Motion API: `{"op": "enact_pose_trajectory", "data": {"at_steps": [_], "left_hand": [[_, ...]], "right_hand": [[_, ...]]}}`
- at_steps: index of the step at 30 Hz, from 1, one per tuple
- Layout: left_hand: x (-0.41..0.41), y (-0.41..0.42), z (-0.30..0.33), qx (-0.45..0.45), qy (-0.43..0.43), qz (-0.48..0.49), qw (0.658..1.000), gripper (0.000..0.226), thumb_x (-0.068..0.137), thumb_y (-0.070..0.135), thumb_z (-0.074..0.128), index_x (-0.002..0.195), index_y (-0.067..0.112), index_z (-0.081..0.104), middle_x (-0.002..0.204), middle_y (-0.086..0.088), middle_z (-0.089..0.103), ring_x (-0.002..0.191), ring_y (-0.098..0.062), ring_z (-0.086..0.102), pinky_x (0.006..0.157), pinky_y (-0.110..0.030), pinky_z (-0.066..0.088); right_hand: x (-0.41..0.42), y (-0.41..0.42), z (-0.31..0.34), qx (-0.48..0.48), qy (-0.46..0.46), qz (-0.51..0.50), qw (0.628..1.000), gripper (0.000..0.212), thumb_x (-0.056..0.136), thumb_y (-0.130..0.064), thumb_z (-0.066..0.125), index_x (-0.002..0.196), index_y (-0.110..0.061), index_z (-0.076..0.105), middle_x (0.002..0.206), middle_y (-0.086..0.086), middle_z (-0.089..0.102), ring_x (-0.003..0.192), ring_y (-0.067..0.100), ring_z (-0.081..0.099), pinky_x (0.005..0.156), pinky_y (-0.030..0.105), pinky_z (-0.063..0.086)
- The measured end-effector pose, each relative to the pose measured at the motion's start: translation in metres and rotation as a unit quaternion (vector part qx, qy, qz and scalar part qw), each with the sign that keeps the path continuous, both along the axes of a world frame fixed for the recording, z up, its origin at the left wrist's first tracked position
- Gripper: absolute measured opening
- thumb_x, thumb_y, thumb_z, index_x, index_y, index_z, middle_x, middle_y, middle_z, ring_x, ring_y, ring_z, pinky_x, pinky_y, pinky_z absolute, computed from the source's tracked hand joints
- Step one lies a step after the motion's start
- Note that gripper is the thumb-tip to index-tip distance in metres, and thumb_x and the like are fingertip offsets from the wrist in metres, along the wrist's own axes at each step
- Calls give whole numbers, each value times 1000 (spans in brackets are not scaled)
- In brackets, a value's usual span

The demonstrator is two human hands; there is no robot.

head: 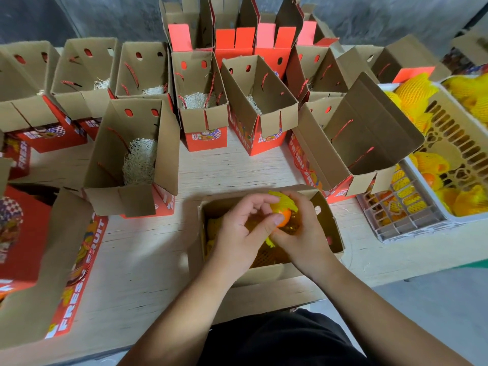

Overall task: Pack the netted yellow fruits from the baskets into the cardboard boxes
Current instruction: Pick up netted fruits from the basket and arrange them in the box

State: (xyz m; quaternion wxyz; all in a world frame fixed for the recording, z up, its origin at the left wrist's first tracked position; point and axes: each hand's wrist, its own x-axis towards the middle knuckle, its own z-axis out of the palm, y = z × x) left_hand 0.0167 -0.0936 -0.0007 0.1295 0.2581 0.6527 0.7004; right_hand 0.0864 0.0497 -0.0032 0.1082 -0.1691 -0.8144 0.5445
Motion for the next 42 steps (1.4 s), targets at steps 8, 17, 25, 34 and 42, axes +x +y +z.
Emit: {"op": "enact_pose_trajectory", "data": {"at_steps": [8,17,25,34,42], "left_hand": [[-42,-28,-5,-200,157,-155,955,77,86,34,80,153,43,43,151,22,42,146,-10,38,119,-39,36],[-32,-12,-21,-137,31,-83,987,51,86,46,73,133,51,55,121,19,63,115,-8,61,97,-21,49],[-35,-18,-44,-492,122,-159,847,13,92,53,61,100,43,60,98,23,70,96,-9,67,82,-34,55],[-29,23,-53,-594,357,-98,715,61,89,21,64,145,30,41,140,1,44,127,-28,37,100,-41,30],[-36,25,-50,-598,293,-10,746,39,95,46,57,132,33,50,126,11,63,122,-17,53,98,-37,33]], "right_hand": [[-3,23,13,-451,-77,161,875,59,84,3,67,138,-20,62,135,16,65,123,29,64,102,42,54],[-19,49,16,-122,-143,175,967,48,85,-32,81,129,-27,63,119,0,73,113,18,69,96,32,55],[-15,71,-8,89,-315,338,882,74,74,-65,80,137,-49,45,133,-21,44,126,6,47,111,36,42],[-16,74,-1,70,-260,321,908,60,70,-34,77,123,-47,50,117,-28,48,110,-5,50,97,27,50],[-21,61,-17,184,-263,350,880,51,87,-22,78,133,-35,58,129,-4,58,119,22,58,99,35,48]]}}
